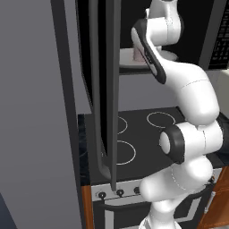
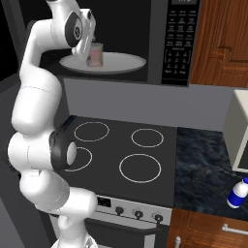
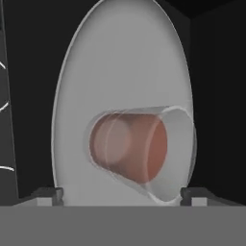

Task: Place the microwavable item in the microwave. Then, close the microwave door and press the start button.

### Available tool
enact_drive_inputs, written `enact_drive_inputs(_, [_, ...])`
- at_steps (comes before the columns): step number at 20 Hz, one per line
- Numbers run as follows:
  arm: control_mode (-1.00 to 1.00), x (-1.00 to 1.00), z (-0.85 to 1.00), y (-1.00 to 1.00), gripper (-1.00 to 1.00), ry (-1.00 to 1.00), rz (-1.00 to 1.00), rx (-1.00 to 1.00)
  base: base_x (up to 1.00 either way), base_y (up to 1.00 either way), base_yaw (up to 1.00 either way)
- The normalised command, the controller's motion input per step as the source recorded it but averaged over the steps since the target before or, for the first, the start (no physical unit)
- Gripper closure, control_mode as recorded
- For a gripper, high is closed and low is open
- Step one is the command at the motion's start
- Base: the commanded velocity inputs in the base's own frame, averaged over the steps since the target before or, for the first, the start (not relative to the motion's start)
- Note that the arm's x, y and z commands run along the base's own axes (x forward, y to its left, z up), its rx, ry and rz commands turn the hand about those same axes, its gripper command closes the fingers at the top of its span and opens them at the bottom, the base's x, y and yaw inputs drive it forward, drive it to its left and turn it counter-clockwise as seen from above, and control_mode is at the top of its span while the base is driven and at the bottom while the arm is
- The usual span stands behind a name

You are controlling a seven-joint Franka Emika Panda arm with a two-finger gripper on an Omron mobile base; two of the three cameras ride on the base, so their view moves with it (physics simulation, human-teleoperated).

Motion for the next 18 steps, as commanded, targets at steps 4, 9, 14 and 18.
enact_drive_inputs(4, [-1.00,-0.93,-0.57,0.13,-1.00,-0.37,0.05,-0.08,0.00,0.00,0.00])
enact_drive_inputs(9, [-1.00,-1.00,-0.90,0.17,-1.00,-0.38,0.05,-0.14,0.00,0.00,0.00])
enact_drive_inputs(14, [-1.00,-1.00,-0.20,0.02,-1.00,-0.45,0.05,-0.13,0.00,0.00,0.00])
enact_drive_inputs(18, [-1.00,-0.92,0.15,0.00,-1.00,-0.49,0.01,-0.18,0.00,0.00,0.00])
